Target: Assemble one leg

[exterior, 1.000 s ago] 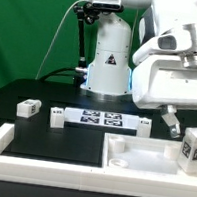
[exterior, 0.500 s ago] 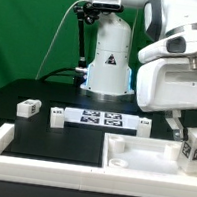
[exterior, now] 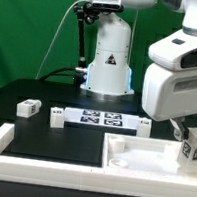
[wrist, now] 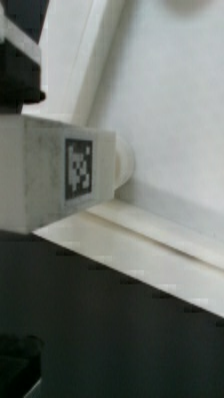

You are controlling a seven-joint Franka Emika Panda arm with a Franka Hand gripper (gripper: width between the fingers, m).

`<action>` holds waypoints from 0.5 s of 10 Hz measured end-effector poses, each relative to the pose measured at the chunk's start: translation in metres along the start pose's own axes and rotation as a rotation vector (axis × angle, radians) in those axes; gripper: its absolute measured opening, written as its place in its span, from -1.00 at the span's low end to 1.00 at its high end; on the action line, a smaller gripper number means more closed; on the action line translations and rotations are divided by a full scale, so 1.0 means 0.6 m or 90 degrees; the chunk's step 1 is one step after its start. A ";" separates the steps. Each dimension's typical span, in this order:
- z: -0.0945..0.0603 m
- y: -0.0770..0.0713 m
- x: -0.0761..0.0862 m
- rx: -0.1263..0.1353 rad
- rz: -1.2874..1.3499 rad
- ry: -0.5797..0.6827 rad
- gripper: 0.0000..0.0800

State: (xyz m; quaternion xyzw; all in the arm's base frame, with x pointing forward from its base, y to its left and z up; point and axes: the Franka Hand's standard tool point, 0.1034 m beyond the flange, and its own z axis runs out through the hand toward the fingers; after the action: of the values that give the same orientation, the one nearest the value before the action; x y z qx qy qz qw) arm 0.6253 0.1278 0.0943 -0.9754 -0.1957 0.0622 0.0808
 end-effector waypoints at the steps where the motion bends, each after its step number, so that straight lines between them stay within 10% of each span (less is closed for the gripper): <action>1: 0.000 0.002 0.004 -0.002 0.001 0.011 0.62; 5: 0.001 0.003 0.004 -0.002 0.001 0.011 0.04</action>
Offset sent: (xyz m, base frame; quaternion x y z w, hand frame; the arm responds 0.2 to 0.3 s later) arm 0.0000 0.0000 0.0000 0.0000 0.0000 0.0000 1.0000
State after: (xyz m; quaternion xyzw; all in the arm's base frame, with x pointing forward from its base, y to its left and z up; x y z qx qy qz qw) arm 0.6279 0.1273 0.0932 -0.9762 -0.1942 0.0532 0.0806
